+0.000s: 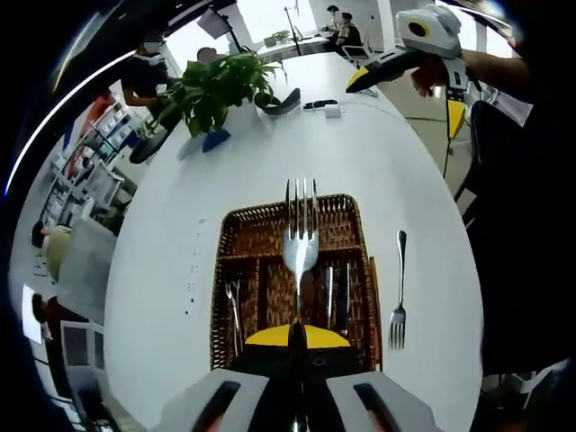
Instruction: Arrange the knives, forks, and spoons in their matching storage slots by inserting each utensil handle-first until every utensil is classified and aligned in the correct compartment
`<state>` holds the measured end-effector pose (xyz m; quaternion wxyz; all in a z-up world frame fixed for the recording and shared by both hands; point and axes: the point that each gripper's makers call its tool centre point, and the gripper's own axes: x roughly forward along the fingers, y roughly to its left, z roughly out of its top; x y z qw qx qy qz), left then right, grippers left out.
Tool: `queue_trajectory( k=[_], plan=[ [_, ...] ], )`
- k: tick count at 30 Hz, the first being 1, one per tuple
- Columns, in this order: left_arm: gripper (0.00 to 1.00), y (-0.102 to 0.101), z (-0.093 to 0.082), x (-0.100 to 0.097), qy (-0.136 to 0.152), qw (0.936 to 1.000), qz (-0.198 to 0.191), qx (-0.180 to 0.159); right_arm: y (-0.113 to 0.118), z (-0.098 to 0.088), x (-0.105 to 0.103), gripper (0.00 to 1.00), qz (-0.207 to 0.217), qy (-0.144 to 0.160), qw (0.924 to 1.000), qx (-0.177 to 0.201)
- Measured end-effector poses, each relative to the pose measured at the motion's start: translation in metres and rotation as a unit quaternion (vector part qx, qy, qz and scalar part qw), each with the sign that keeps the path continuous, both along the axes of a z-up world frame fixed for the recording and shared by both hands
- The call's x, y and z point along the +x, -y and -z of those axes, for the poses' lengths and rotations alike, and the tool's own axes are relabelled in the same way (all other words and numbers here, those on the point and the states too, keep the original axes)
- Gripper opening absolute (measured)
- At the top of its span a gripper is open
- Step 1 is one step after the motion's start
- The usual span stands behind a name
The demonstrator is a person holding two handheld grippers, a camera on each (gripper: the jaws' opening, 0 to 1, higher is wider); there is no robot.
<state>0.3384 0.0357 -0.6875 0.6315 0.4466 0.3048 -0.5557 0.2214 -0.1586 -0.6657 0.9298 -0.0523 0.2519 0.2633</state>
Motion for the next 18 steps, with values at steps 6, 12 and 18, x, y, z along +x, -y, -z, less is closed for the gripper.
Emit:
queue_trajectory(
  k=[6,12,18],
  plan=[
    [0.0,-0.002,0.002,0.012,0.004,1.0,-0.002,0.003,-0.002,0.0,0.003,0.99,0.001,0.0,1.0,-0.002],
    [0.0,-0.001,0.003,0.025,0.002,1.0,-0.005,0.004,0.006,-0.002,0.01,0.99,0.011,0.003,0.9999,-0.003],
    [0.0,0.001,0.001,0.039,0.009,0.9999,-0.005,0.005,0.005,0.0,0.013,0.99,0.008,0.001,0.9999,-0.006]
  ],
)
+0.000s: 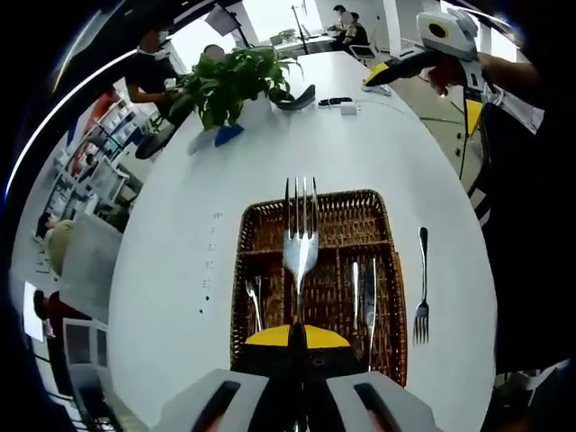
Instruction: Arrange the knives, forks, and spoons in their matching storage slots by inserting each utensil handle-first until every utensil is classified and aligned in the correct compartment
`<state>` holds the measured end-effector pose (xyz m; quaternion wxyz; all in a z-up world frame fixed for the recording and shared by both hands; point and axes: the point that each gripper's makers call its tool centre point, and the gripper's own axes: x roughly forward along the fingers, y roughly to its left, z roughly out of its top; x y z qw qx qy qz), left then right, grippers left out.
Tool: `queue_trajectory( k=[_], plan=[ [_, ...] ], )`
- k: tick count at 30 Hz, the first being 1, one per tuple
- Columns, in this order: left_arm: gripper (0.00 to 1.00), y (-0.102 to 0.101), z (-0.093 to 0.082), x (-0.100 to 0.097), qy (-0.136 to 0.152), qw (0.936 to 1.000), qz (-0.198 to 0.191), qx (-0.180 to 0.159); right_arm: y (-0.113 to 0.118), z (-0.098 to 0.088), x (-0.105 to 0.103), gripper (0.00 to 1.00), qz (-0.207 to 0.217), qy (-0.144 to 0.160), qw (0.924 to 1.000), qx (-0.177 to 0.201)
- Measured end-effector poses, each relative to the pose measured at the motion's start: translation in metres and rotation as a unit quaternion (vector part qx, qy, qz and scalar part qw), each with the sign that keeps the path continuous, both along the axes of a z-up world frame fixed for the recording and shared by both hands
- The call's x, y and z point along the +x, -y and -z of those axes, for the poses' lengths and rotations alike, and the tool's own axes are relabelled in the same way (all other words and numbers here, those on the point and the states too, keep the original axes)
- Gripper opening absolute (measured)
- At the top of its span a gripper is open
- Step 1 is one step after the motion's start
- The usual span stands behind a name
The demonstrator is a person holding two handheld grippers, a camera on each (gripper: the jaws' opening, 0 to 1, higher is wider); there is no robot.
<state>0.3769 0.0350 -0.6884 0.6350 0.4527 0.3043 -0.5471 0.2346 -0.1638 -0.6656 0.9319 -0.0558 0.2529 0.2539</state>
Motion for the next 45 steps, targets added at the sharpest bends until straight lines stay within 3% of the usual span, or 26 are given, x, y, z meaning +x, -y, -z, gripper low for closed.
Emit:
queue_trajectory(
  k=[13,38,45],
  plan=[
    [0.0,0.001,0.001,0.018,0.005,1.0,-0.001,0.002,-0.004,0.004,0.001,0.99,-0.001,-0.005,1.0,0.003],
    [0.0,-0.009,0.044,0.029,0.01,0.9997,-0.016,0.015,-0.005,0.015,0.006,0.99,0.0,-0.02,0.9998,0.001],
    [0.0,-0.006,0.056,0.034,0.011,0.9996,-0.026,0.005,-0.006,0.018,0.005,0.99,0.0,-0.025,0.9997,0.002]
  ],
)
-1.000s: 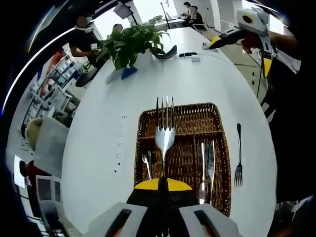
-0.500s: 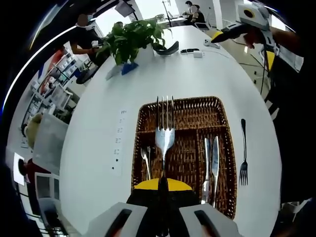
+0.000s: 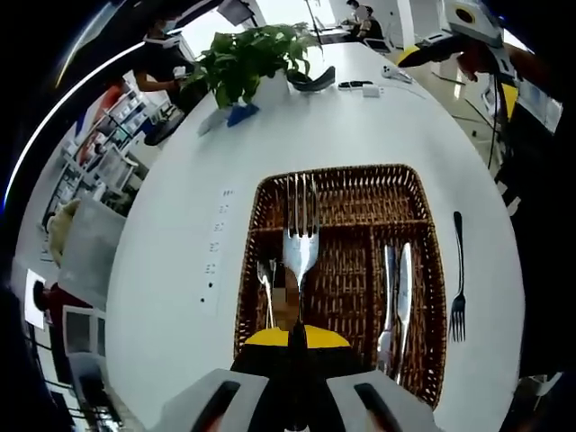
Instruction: Arrange the knives, forks, and spoons in their matching storage slots by inserting each utensil handle-first until every utensil is classified and aligned in the correct compartment
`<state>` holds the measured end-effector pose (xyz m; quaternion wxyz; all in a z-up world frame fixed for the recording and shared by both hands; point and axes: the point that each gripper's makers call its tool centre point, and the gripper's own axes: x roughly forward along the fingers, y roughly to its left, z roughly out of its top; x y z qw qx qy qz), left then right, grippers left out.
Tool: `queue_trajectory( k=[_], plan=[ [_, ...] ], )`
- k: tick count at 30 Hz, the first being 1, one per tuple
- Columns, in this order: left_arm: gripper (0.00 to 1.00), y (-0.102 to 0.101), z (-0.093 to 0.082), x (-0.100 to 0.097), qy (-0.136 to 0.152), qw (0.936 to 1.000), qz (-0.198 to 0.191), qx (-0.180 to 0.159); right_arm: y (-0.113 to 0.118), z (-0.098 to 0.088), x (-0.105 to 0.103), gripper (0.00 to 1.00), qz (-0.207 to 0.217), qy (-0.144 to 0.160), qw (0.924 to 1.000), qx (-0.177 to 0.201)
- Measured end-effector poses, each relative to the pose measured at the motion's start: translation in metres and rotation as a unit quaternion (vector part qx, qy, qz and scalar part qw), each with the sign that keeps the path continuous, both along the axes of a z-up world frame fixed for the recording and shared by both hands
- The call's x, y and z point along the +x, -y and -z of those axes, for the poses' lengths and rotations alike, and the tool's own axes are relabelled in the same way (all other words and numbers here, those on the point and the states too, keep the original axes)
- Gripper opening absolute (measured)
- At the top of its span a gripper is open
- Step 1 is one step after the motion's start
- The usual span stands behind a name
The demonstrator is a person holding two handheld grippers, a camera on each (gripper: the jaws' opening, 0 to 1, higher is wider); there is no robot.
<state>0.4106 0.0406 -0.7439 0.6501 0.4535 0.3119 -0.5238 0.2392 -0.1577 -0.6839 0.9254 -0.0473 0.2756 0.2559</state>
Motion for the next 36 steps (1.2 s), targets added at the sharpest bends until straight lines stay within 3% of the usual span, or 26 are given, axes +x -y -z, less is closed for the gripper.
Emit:
queue_trajectory(
  k=[27,36],
  plan=[
    [0.0,-0.003,0.067,-0.006,-0.027,0.9995,-0.013,0.004,0.009,0.016,-0.007,0.99,0.016,-0.022,0.9996,0.001],
    [0.0,0.0,0.088,-0.004,-0.021,0.9997,-0.011,0.011,0.009,0.021,-0.011,0.99,0.019,-0.03,0.9994,0.0]
  ],
)
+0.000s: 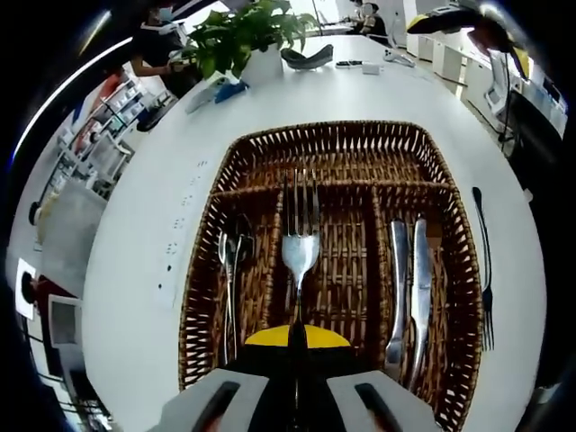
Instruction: Arrange the knives, forks, and spoons in their matching storage slots by inserting each utensil handle-first until every utensil is classified and aligned in the correct compartment
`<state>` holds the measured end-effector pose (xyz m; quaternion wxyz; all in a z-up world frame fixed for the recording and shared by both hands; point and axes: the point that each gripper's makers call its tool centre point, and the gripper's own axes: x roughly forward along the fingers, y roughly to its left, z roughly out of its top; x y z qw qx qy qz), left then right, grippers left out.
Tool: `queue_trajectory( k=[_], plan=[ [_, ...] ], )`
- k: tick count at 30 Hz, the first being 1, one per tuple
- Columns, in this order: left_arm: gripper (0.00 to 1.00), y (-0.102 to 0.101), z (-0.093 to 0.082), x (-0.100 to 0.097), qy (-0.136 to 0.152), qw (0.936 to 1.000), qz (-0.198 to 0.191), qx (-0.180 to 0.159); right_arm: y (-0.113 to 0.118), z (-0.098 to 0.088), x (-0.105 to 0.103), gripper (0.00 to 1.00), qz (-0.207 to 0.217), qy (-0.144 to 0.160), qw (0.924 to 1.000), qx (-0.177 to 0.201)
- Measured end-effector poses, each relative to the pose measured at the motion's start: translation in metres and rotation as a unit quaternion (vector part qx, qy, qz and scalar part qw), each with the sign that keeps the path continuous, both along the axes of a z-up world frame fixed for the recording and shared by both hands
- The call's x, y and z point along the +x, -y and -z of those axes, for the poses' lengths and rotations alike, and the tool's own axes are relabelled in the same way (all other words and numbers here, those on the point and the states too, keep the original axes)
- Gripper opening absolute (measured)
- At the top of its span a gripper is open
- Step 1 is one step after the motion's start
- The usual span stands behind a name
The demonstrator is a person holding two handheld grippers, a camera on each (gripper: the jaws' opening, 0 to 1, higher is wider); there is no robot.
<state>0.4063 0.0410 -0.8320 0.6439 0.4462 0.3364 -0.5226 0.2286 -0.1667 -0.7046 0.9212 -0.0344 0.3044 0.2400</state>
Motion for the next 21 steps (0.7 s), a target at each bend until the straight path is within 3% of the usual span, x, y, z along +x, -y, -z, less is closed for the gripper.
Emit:
queue_trajectory(
  k=[8,21],
  plan=[
    [0.0,0.002,0.019,-0.001,-0.007,0.9999,0.0,0.008,0.005,0.003,-0.004,0.99,0.003,-0.008,0.9999,-0.007],
    [0.0,0.002,0.03,0.005,-0.013,0.9997,-0.01,0.018,0.008,0.005,-0.007,0.99,0.012,-0.013,0.9998,-0.009]
  ],
)
